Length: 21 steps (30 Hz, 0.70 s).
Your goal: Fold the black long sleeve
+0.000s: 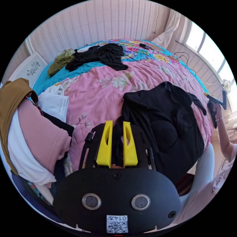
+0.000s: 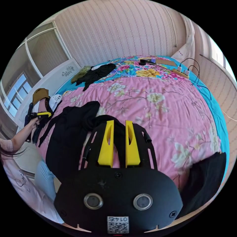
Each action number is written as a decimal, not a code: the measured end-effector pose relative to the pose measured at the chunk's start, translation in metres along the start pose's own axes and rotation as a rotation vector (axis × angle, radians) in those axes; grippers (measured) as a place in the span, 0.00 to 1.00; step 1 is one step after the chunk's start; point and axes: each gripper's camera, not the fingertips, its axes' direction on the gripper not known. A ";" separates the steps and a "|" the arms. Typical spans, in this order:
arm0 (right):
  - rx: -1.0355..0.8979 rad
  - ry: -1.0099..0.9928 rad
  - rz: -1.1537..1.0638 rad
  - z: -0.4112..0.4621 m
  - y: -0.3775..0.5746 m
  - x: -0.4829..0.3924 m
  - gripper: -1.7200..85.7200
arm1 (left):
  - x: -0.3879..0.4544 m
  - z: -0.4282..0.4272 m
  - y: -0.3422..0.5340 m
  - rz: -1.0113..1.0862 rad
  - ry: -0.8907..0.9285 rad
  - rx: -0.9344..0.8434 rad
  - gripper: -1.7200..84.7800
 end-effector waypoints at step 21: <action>0.208 -0.295 0.228 -0.390 0.092 0.066 0.02 | 0.293 0.119 -0.186 0.162 0.435 0.002 0.09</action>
